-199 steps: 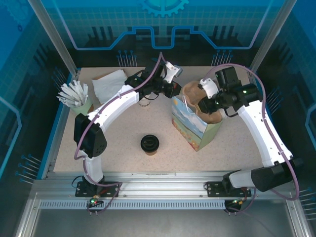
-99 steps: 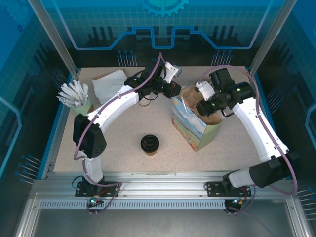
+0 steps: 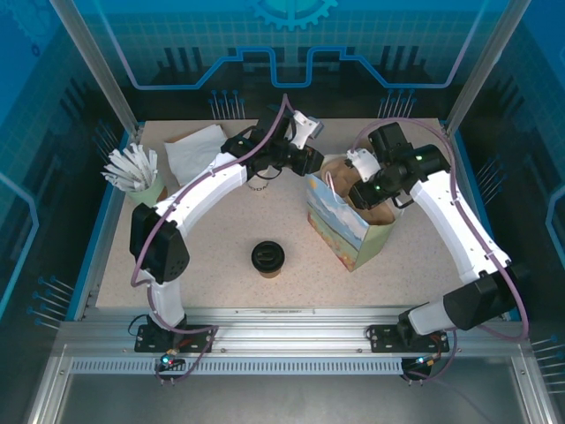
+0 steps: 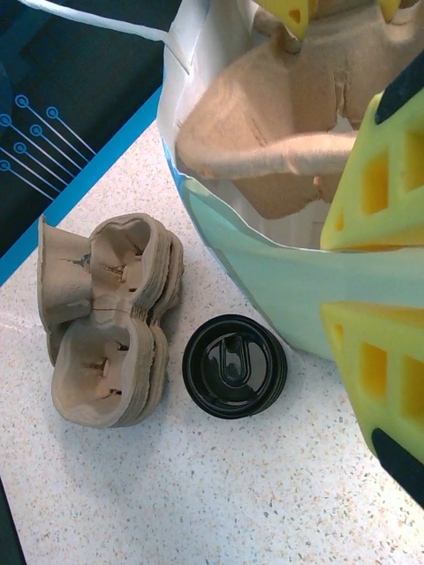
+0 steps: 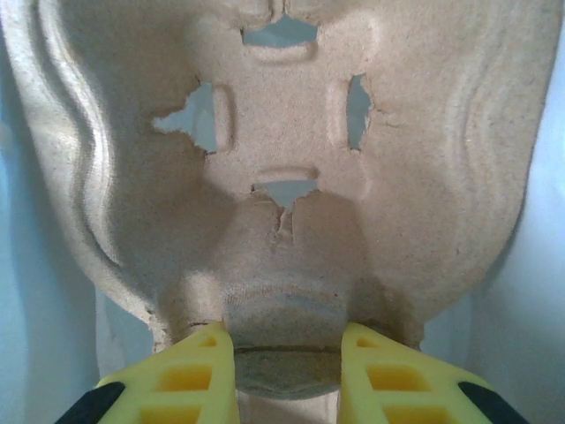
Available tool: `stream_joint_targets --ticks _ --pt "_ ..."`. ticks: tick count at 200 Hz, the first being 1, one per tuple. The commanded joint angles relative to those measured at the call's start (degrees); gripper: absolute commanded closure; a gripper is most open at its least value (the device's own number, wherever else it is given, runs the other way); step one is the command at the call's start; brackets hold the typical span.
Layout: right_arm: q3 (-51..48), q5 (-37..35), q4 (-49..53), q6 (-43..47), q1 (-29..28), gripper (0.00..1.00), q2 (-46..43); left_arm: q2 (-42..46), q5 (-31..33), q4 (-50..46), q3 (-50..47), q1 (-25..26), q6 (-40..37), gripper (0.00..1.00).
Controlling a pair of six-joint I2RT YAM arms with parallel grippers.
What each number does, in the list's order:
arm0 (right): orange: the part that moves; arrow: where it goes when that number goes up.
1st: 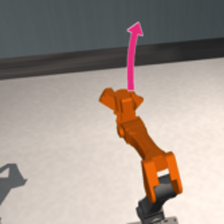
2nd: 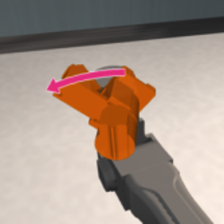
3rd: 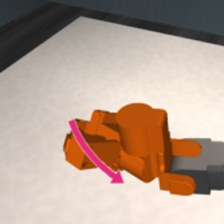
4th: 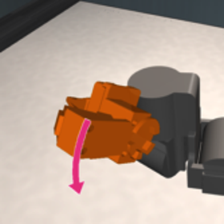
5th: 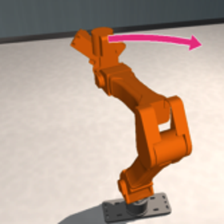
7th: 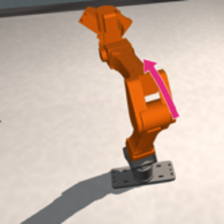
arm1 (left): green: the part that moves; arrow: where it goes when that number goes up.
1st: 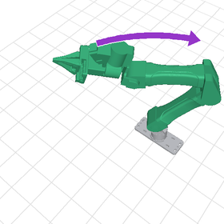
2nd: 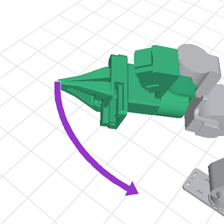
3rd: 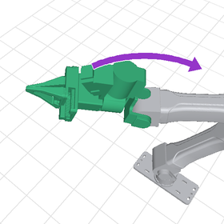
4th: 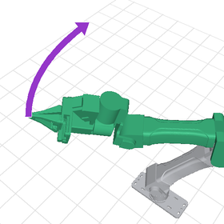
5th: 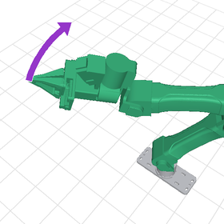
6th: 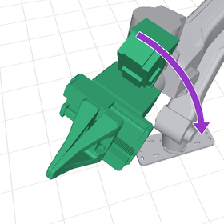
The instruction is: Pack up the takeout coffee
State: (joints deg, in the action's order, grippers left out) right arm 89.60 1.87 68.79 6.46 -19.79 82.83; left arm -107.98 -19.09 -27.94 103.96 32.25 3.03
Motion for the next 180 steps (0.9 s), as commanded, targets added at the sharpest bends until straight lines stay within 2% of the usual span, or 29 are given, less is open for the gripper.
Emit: stream_joint_targets --ticks 1,33,117,136,180 --pt "1.2 -1.1 3.2 -0.7 -0.8 0.75 0.5 2.4 1.4 -0.2 -1.3 -0.8 -0.1 0.77" --pt "1.6 -1.2 3.6 -0.7 -1.3 0.74 1.1 2.9 2.0 0.0 -1.2 -0.8 0.0 0.72" --pt "3.3 -5.1 4.1 -0.8 -3.8 0.72 5.6 7.0 3.0 3.6 -2.3 -1.1 4.0 0.42" --pt "2.9 -6.2 3.9 -1.0 -4.1 0.72 6.4 10.0 4.6 5.6 -5.0 -1.4 5.5 0.36" --pt "0.8 -6.5 1.9 -1.5 -4.5 0.71 8.0 18.8 9.4 10.6 -14.3 -2.7 8.8 0.31"
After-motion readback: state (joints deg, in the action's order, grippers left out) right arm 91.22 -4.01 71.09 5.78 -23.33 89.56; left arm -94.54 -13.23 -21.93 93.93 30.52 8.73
